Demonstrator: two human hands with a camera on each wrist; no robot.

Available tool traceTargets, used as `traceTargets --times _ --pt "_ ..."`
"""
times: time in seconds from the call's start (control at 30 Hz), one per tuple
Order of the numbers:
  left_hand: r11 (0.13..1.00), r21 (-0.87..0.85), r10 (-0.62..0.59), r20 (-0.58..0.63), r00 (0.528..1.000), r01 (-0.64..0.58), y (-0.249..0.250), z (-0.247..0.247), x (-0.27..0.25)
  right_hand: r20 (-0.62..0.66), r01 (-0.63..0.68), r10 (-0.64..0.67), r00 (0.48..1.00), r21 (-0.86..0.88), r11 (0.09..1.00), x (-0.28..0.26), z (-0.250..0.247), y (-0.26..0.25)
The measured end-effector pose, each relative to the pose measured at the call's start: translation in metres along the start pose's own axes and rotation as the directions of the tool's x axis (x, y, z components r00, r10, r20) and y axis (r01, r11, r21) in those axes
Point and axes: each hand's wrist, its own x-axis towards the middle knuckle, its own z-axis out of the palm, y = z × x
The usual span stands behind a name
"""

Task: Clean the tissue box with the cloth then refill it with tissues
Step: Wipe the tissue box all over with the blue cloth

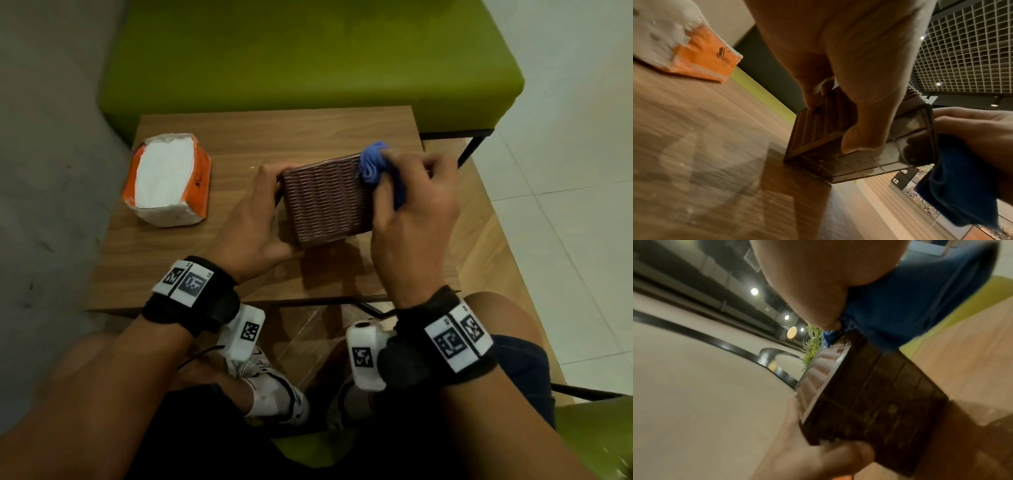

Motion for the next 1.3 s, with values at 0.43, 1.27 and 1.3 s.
traceTargets --times 0.43,1.27,1.3 --pt "1.000 -0.020 0.010 -0.034 0.999 -0.011 0.001 0.008 -0.001 0.059 0.113 -0.111 0.992 -0.014 0.994 -0.002 0.019 -0.034" --pt "0.991 -0.028 -0.132 -0.076 0.988 0.130 0.011 0.013 0.001 0.411 0.389 -0.363 0.836 0.023 0.921 -0.013 0.006 -0.043" --pt "0.988 -0.044 -0.148 -0.077 0.986 0.145 0.011 0.012 0.000 0.429 0.400 -0.367 0.825 0.016 0.917 -0.011 0.003 -0.040"
